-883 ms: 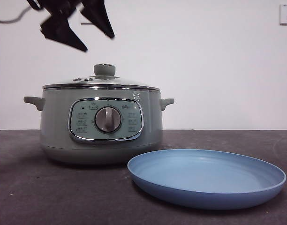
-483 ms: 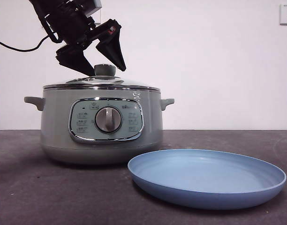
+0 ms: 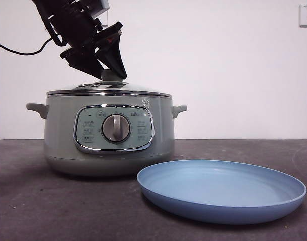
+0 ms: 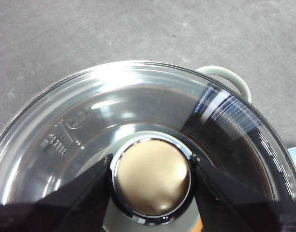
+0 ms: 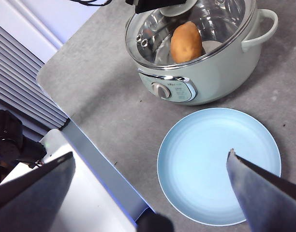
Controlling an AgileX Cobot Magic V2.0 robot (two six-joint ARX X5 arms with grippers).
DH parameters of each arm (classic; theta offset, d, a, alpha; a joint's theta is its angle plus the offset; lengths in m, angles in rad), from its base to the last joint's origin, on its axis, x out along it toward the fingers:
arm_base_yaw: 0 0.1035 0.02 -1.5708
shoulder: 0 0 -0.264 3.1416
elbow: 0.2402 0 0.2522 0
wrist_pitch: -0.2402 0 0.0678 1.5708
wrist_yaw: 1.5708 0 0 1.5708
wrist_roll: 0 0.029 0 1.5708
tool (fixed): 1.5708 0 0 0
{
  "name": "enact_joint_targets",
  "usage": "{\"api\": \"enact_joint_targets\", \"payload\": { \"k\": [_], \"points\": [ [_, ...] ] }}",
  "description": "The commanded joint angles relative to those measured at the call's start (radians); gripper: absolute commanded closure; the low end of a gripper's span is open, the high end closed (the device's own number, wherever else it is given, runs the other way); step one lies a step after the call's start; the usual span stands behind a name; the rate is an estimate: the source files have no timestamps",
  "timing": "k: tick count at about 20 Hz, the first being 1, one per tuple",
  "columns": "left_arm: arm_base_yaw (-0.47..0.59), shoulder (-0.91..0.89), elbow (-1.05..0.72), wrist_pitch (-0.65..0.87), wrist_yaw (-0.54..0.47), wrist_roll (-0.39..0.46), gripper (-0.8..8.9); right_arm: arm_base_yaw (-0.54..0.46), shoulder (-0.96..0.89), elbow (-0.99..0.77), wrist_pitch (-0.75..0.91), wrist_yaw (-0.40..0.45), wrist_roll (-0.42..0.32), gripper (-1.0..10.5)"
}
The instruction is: Take the potato out from the steamer,put the potato on the plate,close the lid
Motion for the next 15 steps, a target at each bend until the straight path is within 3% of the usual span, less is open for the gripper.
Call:
{"api": "enact_joint_targets", "payload": {
  "k": [1,10,15],
  "points": [
    [-0.003,0.002,0.002,0.000,0.004,0.003,8.22,0.002,-0.002,0.001,0.003,0.002,0.002,2.9],
    [0.001,-0.131,0.032,-0.011,0.003,-0.027,8.22,0.002,0.022,0.001,0.014,0.028,0.003,2.9],
    [0.036,-0.305,0.032,-0.143,-0.054,-0.053,8.22,0.031,0.106,0.001,0.158,0.023,0.097,2.9]
  ]
}}
